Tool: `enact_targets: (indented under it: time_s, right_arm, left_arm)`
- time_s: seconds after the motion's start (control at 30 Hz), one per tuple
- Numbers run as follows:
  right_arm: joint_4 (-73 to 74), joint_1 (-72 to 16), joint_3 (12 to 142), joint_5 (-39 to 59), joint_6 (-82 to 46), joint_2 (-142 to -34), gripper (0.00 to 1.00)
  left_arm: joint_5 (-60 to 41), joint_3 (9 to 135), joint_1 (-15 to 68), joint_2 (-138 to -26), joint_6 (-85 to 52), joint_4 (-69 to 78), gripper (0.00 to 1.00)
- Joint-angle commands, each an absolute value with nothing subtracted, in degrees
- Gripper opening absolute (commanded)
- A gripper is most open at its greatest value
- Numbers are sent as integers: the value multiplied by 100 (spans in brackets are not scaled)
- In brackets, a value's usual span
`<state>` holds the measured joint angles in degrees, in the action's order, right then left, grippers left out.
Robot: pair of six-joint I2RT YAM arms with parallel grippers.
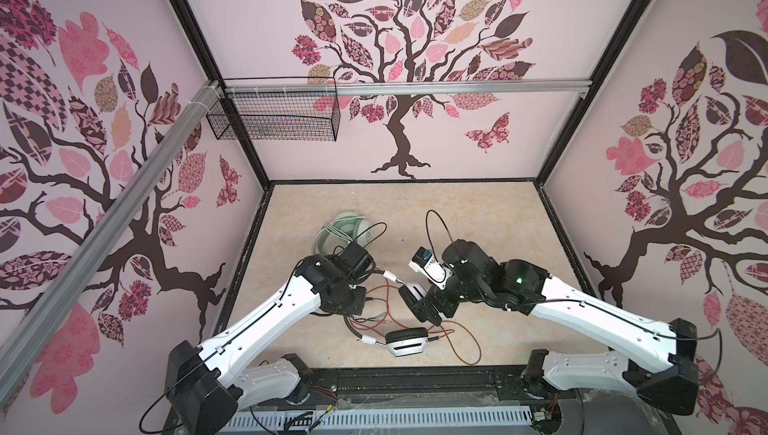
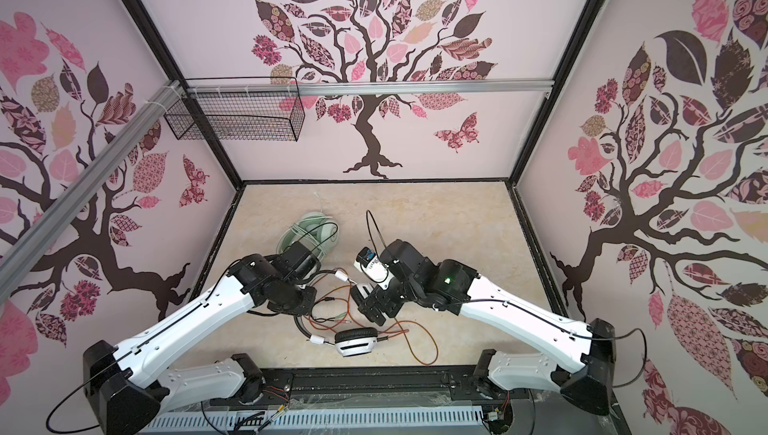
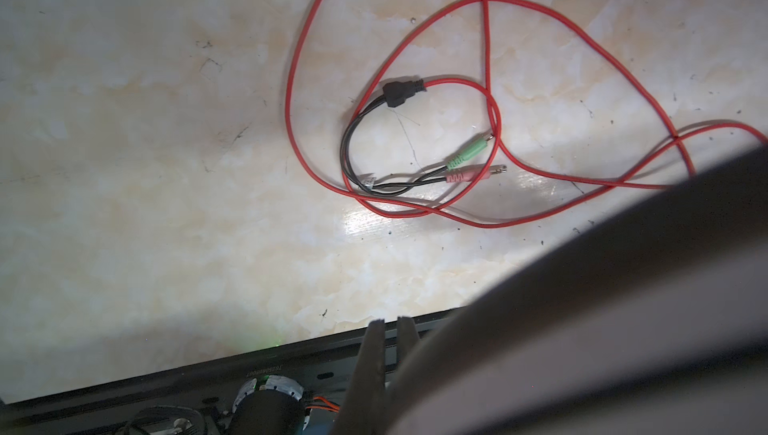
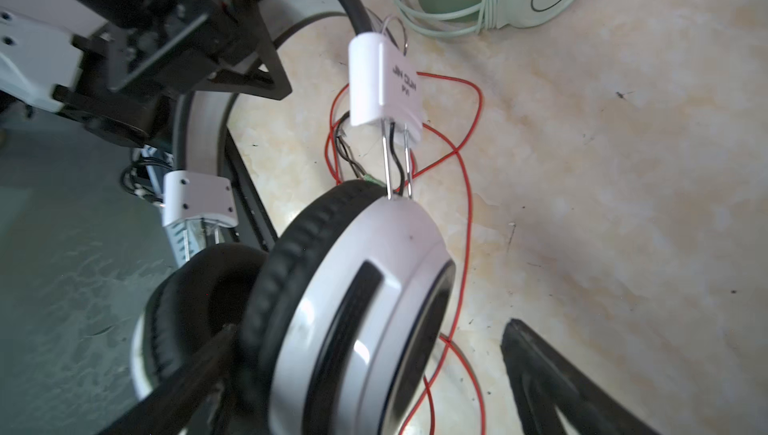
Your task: Wrap the headphones
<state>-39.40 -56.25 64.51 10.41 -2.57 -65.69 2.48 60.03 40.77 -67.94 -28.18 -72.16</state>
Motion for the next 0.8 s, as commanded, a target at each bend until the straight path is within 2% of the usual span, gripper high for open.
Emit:
enact_targets:
  time_s: [0.0,0.27,0.53,0.77]
  right_arm:
    - [-3753,-5566,6507,1521,-249,-6054,100]
    - [-3887,-5557,6556,1056,-360,-6336,100]
    - [-3568,-5555,6587,1391,-404,-6946,100]
    - [-3401,-5555,6988,729,-364,-7386,100]
  left_arm:
    - [325,6316,4069,-6817,-2824,-7234,0]
    - [335,6355,4069,-6875,-2717,-7225,0]
    - [144,6494,4072,-6896,-2619,-7110,0]
    - [-230,6537,4091,-7031,-2656,-7099,0]
